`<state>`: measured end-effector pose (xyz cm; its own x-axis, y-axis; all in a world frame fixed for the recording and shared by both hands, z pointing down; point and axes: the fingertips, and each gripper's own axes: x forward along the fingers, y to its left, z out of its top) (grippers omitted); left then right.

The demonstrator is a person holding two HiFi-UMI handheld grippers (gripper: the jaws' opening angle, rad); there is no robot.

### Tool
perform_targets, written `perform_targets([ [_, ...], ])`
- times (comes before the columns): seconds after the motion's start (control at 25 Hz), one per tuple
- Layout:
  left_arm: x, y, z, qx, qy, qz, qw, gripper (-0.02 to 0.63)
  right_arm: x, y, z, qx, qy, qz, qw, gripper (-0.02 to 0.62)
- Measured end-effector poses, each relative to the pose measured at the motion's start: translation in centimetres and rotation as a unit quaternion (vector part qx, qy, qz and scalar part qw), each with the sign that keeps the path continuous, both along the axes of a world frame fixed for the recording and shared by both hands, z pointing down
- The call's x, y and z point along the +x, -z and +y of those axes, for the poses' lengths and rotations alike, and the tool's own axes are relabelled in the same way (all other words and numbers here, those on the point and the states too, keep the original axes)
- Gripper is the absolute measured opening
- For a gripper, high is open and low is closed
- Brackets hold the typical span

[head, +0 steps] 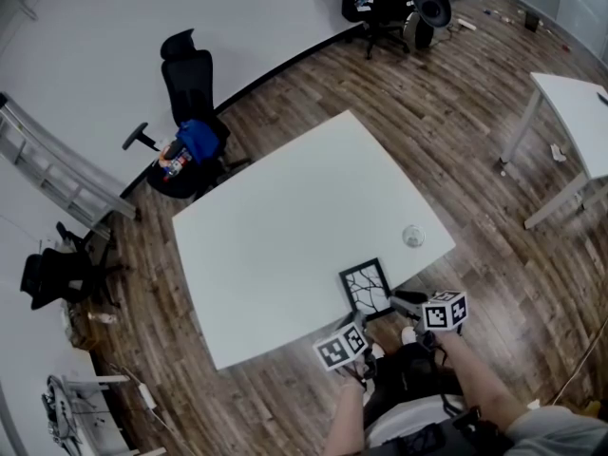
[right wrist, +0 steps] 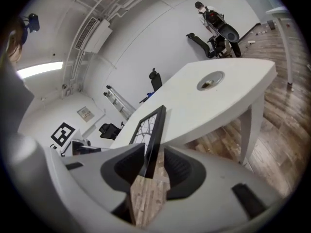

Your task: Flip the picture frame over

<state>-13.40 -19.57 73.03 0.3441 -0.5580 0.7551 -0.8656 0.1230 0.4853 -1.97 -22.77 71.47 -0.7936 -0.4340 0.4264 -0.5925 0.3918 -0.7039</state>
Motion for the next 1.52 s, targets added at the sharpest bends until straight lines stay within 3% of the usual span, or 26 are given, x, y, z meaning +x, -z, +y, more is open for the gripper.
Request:
perform_targets([
  [0.24,0.1,0.0,-0.1,-0.001,0.007,0.006,1.0,0.081,-1.1,-0.1,0.9,-0.043,0.024,-0.085,0.995,0.147],
  [0.48,0.2,-0.1,-0.1,0.0,0.01,0.005,0.9999,0.081,-1.5,-0.3,1.0,-0.061,0.028,-0.113,0.991,0.149],
  [0.56,0.2,0.0,-0.1,0.0,0.009,0.006,0.9999,0.081,-1.4,-0.3,1.0,-0.059,0.028,-0.106,0.992,0.107],
  [0.72,0.2,0.2,-0.2,0.0,0.001,-0.001,1.0,0.081,-1.3,-0.2,1.0,-0.057,0.026,-0.087,0.994,0.106],
  [1.04,0.5,1.5,-1.3,0.041,-0.038,-0.074,0.9957,0.081,-0.9,0.6,0.2,-0.023,0.022,-0.032,0.999,0.094],
  [1.52,3.7,5.6,-4.4,0.097,-0.059,-0.038,0.9928,0.083,-0.9,3.5,-1.4,0.029,0.001,0.009,1.0,0.078],
])
